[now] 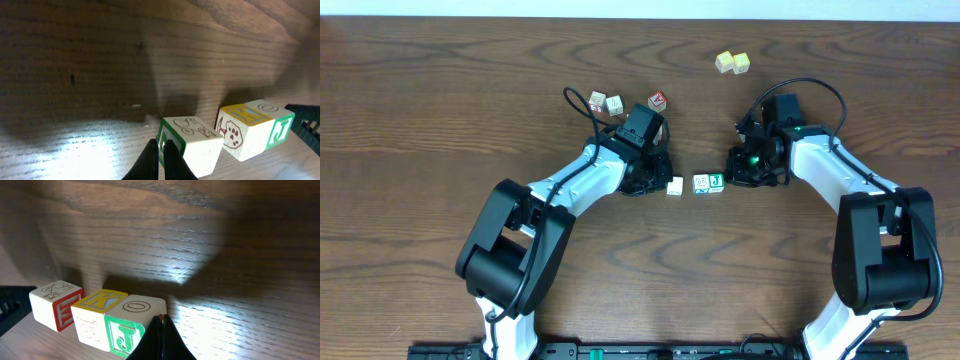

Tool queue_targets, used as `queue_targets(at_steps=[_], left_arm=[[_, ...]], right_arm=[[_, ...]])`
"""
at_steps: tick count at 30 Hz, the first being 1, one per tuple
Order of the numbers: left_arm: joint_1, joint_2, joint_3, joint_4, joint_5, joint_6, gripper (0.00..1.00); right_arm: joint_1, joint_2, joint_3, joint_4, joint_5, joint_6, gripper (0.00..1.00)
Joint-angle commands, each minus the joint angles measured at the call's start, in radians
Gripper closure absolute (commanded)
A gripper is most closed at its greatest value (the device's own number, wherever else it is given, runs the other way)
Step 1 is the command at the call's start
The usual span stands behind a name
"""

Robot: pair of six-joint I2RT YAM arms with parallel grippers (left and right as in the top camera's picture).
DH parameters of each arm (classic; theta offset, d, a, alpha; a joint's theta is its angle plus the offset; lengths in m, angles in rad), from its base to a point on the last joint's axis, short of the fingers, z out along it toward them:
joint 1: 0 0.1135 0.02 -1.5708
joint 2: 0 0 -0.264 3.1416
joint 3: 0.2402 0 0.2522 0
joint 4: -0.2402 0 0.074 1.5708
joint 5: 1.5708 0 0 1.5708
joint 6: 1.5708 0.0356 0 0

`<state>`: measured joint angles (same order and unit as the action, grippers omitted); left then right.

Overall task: Lift 3 blocks
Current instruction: 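Press both grippers inward against the outer ends of the block row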

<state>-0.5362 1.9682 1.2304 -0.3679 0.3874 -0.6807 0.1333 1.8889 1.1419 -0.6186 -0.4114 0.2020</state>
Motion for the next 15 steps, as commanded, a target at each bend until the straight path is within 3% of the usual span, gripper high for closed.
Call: queue_targets(at_steps=[1, 15], left_arm=[[-0.011, 0.034, -0.008, 0.008, 0.005, -0.014, 0.93], [-0.011, 0.036, -0.008, 0.043, 0.006, -0.039, 0.93]], right_arm=[[0.013, -0.003, 0.000, -0.004, -0.005, 0.011, 0.99], [0.013, -0.003, 0.000, -0.018, -0.005, 0.011, 0.99]])
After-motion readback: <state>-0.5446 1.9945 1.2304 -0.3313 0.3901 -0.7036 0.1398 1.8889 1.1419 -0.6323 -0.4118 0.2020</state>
